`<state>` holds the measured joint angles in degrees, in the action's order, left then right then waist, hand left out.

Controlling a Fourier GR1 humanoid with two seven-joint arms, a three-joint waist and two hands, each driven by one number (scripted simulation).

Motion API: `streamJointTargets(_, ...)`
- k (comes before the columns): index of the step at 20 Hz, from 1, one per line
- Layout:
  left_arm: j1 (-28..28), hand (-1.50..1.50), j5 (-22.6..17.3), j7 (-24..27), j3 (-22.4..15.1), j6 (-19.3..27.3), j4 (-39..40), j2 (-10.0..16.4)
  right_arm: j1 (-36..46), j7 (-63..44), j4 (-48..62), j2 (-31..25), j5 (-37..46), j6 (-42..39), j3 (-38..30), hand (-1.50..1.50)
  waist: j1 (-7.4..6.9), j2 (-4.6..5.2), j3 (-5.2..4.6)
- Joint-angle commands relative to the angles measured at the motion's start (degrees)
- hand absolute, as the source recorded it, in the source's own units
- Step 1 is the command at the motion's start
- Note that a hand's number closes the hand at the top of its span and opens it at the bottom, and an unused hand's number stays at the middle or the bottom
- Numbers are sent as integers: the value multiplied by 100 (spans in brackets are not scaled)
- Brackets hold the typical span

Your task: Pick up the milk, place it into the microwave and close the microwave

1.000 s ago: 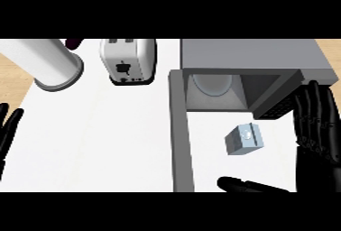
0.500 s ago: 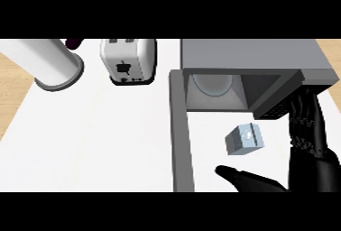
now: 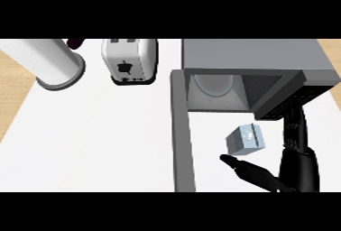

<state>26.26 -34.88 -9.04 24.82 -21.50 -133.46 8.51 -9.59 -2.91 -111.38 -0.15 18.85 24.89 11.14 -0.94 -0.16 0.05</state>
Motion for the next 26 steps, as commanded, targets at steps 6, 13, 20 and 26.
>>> streamJointTargets(6,232,-150,-1240,-123,587,-286,-325,181,-289,1427,1507,-123,-918,-196,-754,-150,25,0,2)
streamJointTargets(13,610,-150,-1339,-23,699,-555,-550,-59,90,2291,2978,-26,-1056,-231,-1010,-150,-4,6,1)
streamJointTargets(20,725,-150,-1581,-29,894,-683,-541,-69,442,3524,4501,-211,-1213,-343,-1518,-150,-15,10,5)
streamJointTargets(26,1008,-150,-1378,-120,684,-744,-905,-531,1088,4308,5717,-198,-1491,-625,-1821,-150,-10,11,5)
